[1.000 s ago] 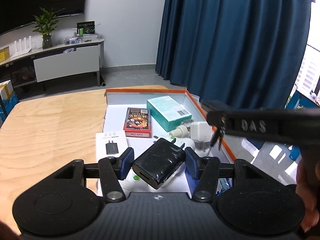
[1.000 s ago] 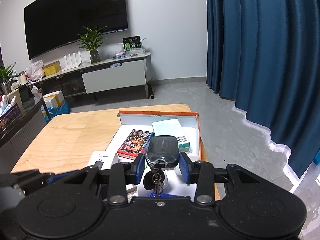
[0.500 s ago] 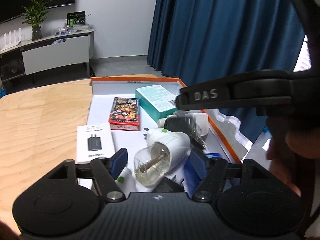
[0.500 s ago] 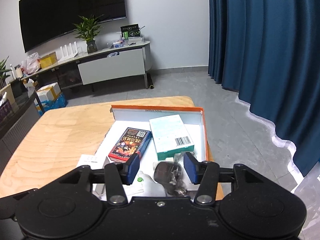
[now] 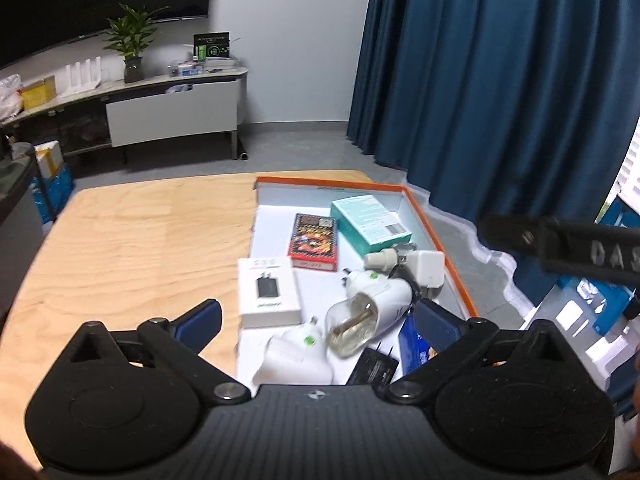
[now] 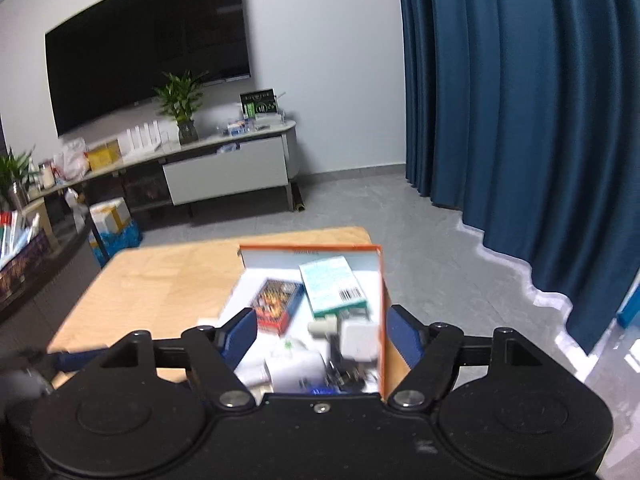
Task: Organize rigid objects
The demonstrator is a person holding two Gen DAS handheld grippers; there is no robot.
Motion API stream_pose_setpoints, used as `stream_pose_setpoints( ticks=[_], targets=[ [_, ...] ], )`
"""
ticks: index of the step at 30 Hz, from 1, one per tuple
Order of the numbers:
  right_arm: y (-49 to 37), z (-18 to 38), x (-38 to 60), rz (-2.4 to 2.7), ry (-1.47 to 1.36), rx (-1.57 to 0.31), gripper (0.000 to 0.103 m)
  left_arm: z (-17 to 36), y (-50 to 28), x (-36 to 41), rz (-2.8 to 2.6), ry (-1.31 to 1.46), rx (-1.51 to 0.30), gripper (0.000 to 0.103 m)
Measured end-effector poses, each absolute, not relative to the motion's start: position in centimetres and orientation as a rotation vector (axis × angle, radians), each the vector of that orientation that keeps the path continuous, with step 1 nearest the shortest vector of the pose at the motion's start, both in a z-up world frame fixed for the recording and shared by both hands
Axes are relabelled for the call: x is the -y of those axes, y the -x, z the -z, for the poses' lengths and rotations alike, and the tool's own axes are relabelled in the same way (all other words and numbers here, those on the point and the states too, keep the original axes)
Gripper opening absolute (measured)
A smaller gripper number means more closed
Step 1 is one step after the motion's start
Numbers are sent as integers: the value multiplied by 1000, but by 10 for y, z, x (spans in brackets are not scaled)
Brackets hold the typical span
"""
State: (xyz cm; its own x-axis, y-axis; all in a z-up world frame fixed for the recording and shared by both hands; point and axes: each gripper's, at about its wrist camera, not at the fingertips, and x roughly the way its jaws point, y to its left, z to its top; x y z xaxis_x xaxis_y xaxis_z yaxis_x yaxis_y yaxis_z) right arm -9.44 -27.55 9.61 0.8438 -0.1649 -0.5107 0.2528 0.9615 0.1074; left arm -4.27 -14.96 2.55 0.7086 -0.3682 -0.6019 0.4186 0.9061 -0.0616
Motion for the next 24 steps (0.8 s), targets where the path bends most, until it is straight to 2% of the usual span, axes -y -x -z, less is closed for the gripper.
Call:
stream_pose_setpoints(
  ticks=[9,24],
  targets=[
    [121,-69,257,259,-134,-623,85,-10,55,146,369,-133,-710,103],
    [123,-44,263,261,-174,-670,85,-2,60,152,308,-154,-714,103]
  ],
)
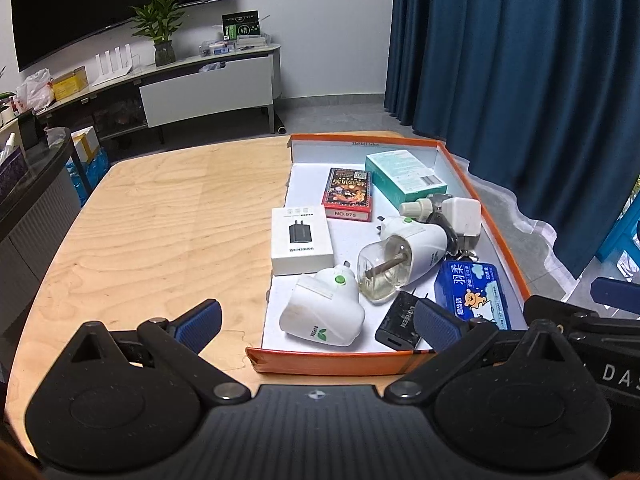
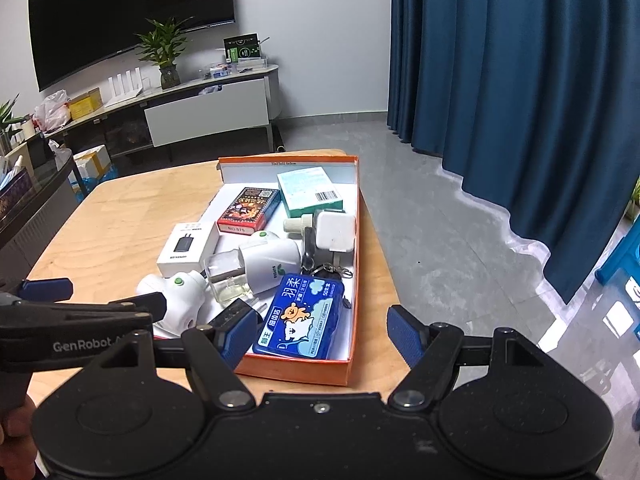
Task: Organize rigid objects
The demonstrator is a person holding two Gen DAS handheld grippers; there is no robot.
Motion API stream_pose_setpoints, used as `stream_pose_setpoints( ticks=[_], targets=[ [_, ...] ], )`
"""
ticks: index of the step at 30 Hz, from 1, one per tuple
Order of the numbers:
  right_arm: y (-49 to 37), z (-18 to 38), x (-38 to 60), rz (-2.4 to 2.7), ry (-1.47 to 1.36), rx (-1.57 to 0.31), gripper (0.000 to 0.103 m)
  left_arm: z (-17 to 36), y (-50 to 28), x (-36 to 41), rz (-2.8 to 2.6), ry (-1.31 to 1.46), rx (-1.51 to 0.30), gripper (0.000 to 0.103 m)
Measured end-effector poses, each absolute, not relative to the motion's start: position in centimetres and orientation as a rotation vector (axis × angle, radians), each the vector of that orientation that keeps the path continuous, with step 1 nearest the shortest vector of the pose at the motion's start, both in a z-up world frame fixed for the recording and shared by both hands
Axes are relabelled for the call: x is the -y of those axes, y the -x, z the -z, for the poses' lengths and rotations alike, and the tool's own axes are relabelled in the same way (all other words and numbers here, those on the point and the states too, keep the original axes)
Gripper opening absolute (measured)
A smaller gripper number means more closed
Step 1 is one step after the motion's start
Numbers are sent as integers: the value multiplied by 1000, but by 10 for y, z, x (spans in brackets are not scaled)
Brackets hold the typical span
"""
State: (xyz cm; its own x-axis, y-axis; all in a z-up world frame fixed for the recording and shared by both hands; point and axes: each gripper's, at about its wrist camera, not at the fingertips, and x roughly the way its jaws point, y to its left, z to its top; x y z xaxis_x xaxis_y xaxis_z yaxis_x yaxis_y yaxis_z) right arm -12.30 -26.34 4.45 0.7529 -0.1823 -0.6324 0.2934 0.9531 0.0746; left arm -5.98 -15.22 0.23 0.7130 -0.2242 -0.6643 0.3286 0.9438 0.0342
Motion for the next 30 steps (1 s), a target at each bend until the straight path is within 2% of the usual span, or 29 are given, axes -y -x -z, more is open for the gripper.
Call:
stream_pose_setpoints(
  ticks=[30],
  targets=[
    [114,-25,261,264,-177,-727,85,3,54,148,282,-148,-751,103]
  ],
)
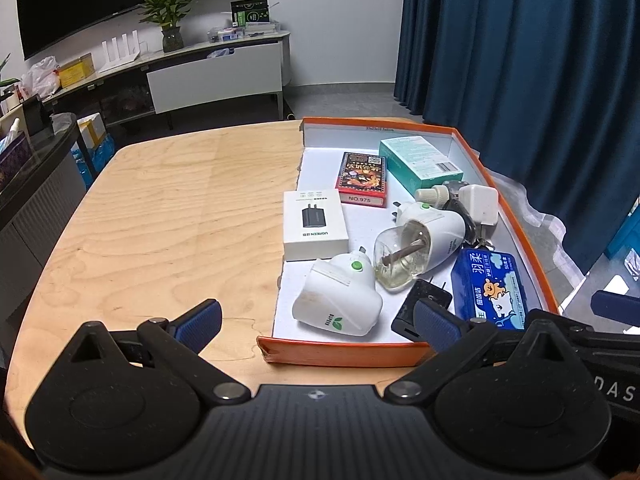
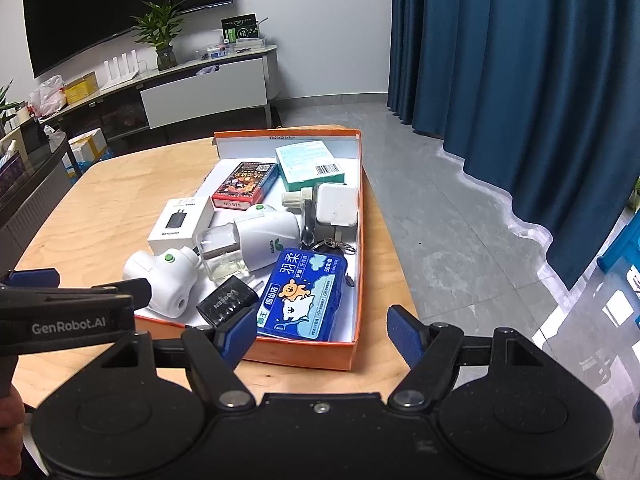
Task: Organize rigid objects
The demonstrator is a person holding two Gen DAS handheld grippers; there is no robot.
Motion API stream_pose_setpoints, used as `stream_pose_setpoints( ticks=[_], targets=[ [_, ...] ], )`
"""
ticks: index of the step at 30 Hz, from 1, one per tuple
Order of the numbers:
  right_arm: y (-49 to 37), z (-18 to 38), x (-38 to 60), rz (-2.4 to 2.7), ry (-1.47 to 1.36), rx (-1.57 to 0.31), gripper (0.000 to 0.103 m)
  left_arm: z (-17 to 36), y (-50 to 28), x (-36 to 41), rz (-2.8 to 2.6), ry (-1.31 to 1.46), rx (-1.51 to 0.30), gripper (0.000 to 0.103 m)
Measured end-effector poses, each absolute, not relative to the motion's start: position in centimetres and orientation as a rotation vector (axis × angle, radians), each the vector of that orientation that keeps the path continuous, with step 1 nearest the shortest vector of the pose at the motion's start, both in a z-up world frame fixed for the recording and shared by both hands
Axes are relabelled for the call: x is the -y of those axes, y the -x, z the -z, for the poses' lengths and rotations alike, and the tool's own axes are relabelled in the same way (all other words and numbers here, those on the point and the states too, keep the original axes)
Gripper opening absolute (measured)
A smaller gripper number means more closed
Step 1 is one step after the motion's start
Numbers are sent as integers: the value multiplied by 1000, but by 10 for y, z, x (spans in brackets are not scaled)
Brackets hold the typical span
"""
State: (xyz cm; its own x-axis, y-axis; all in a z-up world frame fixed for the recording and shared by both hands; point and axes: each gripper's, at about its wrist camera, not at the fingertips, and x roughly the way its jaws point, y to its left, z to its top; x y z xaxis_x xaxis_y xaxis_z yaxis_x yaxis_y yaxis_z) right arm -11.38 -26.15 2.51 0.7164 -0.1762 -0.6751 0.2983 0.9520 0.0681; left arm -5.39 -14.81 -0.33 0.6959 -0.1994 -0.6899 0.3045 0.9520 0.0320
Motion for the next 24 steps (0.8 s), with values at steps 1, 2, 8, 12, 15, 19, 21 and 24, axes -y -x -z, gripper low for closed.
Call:
stream_pose_setpoints(
  ticks=[1,2,8,12,15,19,21,24],
  targets=[
    [114,-25,262,263,-177,-728,85,3,54,148,282,-147,-751,103],
    [113,-24,262,261,-177,-731,85,3,54,148,283,-147,-752,103],
    [114,-22,262,260,-177,-741,85,5,53,149,290,-142,-763,103],
    [113,-23,262,258,-176,-741,85,4,54,150,295,-144,-761,103],
    [113,-23,261,253,-176,-741,85,4,54,150,294,-143,-763,103],
    [113,-24,260,251,-172,-741,85,4,54,151,298,-145,-762,103],
    [113,-24,260,250,-173,-741,85,3,54,151,297,-146,-760,103],
    [113,-24,259,248,-171,-741,85,3,54,151,295,-141,-761,103]
  ],
)
